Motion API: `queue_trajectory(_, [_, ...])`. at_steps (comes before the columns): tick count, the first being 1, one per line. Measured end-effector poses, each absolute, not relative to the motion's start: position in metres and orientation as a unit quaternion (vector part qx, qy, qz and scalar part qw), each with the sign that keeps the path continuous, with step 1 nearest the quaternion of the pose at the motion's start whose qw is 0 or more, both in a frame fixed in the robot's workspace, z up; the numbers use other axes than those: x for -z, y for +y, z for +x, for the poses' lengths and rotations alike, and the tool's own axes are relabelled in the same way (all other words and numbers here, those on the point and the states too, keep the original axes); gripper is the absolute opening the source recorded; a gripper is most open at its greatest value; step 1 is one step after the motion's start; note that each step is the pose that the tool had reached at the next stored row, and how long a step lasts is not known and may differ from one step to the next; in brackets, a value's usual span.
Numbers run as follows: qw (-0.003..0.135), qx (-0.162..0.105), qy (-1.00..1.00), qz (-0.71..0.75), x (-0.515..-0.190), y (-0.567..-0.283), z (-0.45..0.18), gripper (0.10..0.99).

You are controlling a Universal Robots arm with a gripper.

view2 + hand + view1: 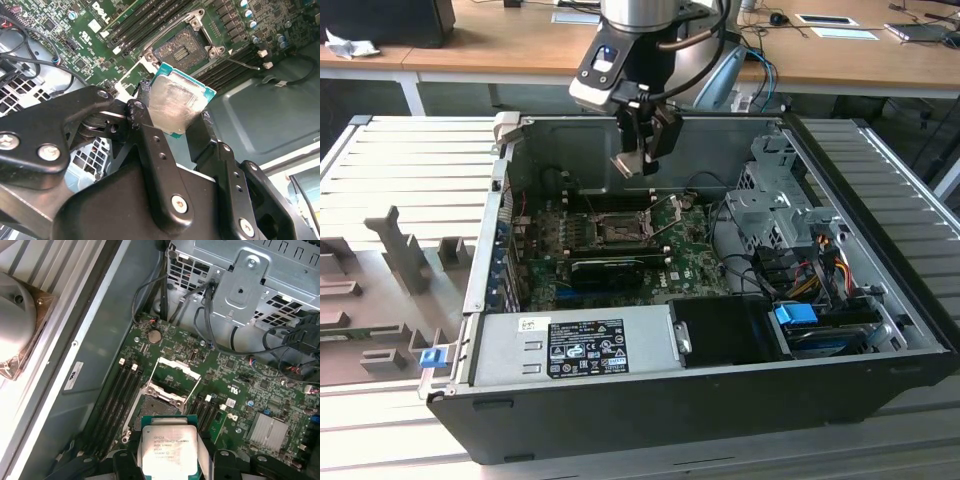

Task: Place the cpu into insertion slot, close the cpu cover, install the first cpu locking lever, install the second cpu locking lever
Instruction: 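Place the cpu into insertion slot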

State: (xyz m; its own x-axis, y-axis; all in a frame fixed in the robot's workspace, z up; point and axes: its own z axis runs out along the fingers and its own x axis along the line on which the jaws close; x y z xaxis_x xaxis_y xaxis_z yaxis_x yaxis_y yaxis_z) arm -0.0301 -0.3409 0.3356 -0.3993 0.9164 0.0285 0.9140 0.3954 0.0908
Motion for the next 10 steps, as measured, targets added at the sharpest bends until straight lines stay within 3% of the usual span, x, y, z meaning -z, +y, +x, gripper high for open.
queue_trajectory(10, [0.015,-0.045,0.805,0.591,-0.325,-0.341,-0.032,0.533])
